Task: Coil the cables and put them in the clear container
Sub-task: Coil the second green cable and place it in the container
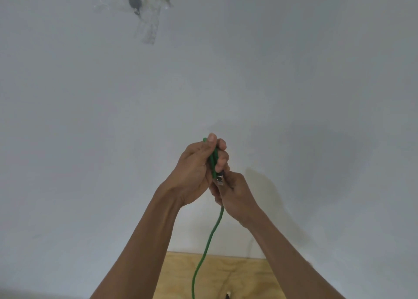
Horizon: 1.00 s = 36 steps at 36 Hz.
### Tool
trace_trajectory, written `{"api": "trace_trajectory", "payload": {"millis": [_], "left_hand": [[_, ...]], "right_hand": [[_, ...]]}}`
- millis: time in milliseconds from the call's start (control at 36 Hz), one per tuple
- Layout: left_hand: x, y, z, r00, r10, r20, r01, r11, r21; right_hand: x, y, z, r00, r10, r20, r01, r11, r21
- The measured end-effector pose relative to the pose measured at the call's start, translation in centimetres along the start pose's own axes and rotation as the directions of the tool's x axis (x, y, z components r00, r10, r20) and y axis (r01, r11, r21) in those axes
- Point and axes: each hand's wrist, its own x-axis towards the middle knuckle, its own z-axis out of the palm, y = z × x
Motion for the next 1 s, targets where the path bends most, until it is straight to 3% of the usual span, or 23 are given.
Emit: {"api": "trace_trajectory", "payload": {"millis": [167,306,472,694,861,1000], "left_hand": [[1.1,-0.4,-0.6,0.991,0.088,-0.100,-0.079,0.992,0.094],[1.7,-0.3,-2.0,0.989,0.127,-0.076,-0.104,0.961,0.258],[1.4,-0.4,-3.8,0.989,0.132,-0.071,-0.075,0.847,0.527],[0.2,-1.4,-5.1,0.998,0.054,-0.030,-0.016,0.690,0.723],[-1.7,-2.6,-3.8,0.985,-0.169,0.020,0.123,0.784,0.608],[-2.5,-3.0,-2.3,0.934,-0.350,0.075,0.324,0.915,0.241]], "right_hand": [[-1.1,-0.3,0.6,1.000,-0.008,0.014,0.008,1.000,-0.022],[-1.7,0.2,1.2,0.997,0.012,-0.071,-0.010,0.999,0.037],[-1.6,-1.0,0.2,0.998,-0.058,-0.031,0.050,0.975,-0.215],[-0.6,-4.8,-1.9,0.970,-0.179,0.163,0.239,0.816,-0.525],[1.5,-6.4,-3.7,0.956,-0.207,0.208,0.286,0.821,-0.494],[2.8,-5.7,-4.5,0.951,-0.207,0.230,0.274,0.907,-0.321]]}}
